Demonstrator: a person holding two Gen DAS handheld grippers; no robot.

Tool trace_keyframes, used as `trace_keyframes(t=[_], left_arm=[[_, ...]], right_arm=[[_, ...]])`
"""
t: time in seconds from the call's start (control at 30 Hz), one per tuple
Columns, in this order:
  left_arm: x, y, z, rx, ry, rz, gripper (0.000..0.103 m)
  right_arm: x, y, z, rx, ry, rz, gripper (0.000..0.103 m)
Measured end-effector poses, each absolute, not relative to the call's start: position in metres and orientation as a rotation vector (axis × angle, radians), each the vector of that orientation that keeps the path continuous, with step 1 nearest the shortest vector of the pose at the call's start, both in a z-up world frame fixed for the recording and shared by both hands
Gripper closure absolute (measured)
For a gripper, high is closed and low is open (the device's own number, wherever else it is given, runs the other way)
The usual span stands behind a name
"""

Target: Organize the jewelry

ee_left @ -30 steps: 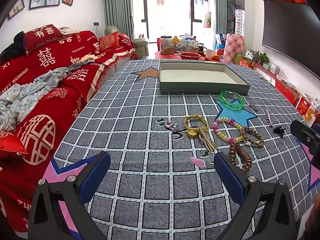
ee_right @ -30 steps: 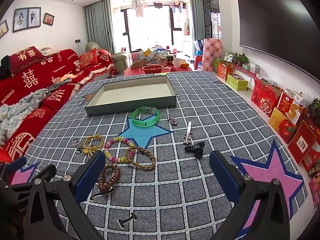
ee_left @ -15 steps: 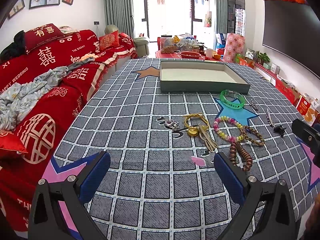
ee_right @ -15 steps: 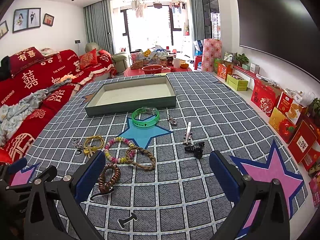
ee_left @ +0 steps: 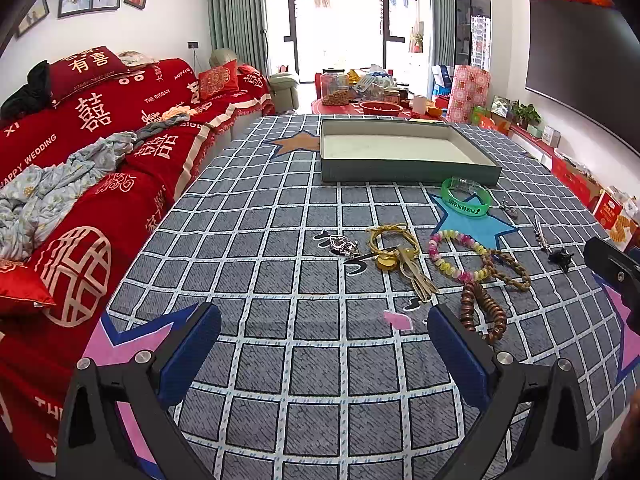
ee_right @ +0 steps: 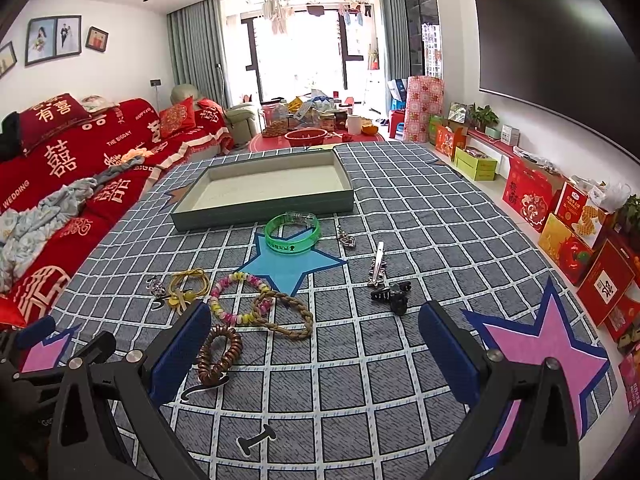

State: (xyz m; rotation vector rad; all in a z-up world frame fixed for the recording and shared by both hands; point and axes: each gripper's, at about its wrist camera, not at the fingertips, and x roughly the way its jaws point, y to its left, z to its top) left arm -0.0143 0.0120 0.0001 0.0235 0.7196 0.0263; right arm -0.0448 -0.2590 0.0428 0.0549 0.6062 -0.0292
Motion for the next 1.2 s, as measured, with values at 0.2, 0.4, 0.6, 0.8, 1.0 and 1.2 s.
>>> trace_keyframes(t=[0.2,0.4,0.6,0.8,1.0,1.2], left_arm=[[-0.0148,0.0127,-0.0007,0.023,0.720,0.027,0.000],[-0.0146,0.0136,-0.0019,0.022,0.721,0.029,0.000],[-0.0147,0.0137,-0.0020,0.022,0.721,0.028,0.000],[-0.0154,0.0143,-0.0030,0.021,0.722,0.028,0.000],[-0.0156,0.0145,-0.0038,0.021,0.724,0.028,0.000],[-0.0162,0.0148,-0.0042,0.021,0.725,0.028,0.000]], right_arm=[[-0.0449,-0.2591,0.0426,0.055,0.605,-0.028,0.000],[-0.0450,-0.2594,0.0429,0.055,0.605,-0.029,0.000],[-0.0448,-0.2593,0.0427,0.055,0.605,-0.028,0.000],[-0.0449,-0.2593,0.0425,0.056,0.606,-0.028,0.000],[-0.0449,-0.2594,0.0423,0.056,0.606,-0.028,0.000],[-0.0449,-0.2593,0.0424,0.057,0.605,-0.027,0.000]])
